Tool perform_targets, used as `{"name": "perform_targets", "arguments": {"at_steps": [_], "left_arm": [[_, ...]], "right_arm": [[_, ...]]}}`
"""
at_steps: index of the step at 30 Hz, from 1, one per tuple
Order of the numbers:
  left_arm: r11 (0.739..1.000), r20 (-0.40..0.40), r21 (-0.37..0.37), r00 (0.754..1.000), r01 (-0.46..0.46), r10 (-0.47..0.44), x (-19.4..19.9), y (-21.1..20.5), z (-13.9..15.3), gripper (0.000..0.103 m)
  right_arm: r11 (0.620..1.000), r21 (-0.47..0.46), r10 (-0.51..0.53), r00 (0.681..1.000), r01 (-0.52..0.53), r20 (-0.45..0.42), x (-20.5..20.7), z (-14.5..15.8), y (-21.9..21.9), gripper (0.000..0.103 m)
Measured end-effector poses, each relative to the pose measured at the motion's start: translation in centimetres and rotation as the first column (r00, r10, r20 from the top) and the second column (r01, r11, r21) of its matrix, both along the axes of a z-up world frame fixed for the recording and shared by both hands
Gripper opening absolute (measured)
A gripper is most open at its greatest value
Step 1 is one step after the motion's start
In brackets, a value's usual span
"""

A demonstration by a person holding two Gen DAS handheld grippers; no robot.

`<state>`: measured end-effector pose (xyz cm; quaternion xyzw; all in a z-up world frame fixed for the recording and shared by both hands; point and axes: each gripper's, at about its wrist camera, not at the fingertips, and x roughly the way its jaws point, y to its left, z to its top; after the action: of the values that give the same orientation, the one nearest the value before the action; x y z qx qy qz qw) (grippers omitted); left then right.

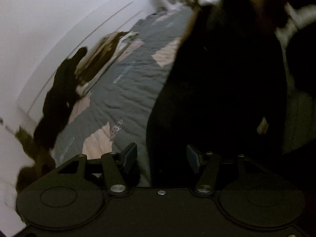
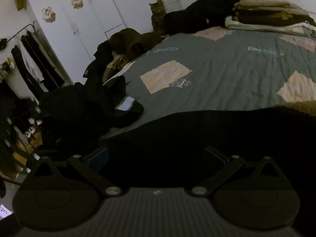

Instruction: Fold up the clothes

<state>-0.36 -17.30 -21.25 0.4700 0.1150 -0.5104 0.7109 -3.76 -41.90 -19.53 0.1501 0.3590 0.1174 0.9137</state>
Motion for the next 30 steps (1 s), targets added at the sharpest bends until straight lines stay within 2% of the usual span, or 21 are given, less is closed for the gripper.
{"name": "perform_targets", "arguments": {"at_steps": [4,15,17,19,21,26,30], "left_arm": [[0.999,-0.052,-0.048,0.999,0.003,-0.005,0.2,-0.6,-1.0,0.055],[0.991,0.003,-0.089,0.995,0.099,-0.099,-0.8,-2.8,-2.7,0.056],[0.989,0.009,-0.105,0.995,0.1,-0.099,-0.8,-3.2,-2.9,0.052],[0.988,0.01,-0.12,0.995,0.095,-0.095,-0.6,-3.5,-2.8,0.028],[0.988,0.001,-0.127,0.996,0.093,-0.094,-0.3,-3.7,-2.8,0.016],[0.989,0.052,-0.079,0.991,0.125,-0.121,-0.5,-4.4,-3.7,0.02],[0.983,0.012,-0.104,0.989,0.15,-0.15,-1.0,-4.7,-3.6,0.041]], "right_arm": [[1.0,0.007,-0.001,1.0,0.001,-0.017,-0.4,0.1,0.2,0.103],[1.0,0.027,-0.001,0.999,0.002,-0.044,-1.0,-0.1,0.4,0.103],[0.999,0.032,-0.006,0.999,0.007,-0.046,-1.2,-0.1,0.4,0.103],[0.999,0.037,-0.011,0.999,0.013,-0.047,-1.4,-0.1,0.3,0.103],[0.999,0.043,-0.017,0.999,0.019,-0.047,-1.5,-0.1,0.2,0.103],[0.998,0.049,-0.022,0.999,0.024,-0.048,-1.6,-0.1,0.1,0.103],[0.998,0.055,-0.023,0.999,0.026,-0.05,-1.6,-0.1,0.0,0.103]]}}
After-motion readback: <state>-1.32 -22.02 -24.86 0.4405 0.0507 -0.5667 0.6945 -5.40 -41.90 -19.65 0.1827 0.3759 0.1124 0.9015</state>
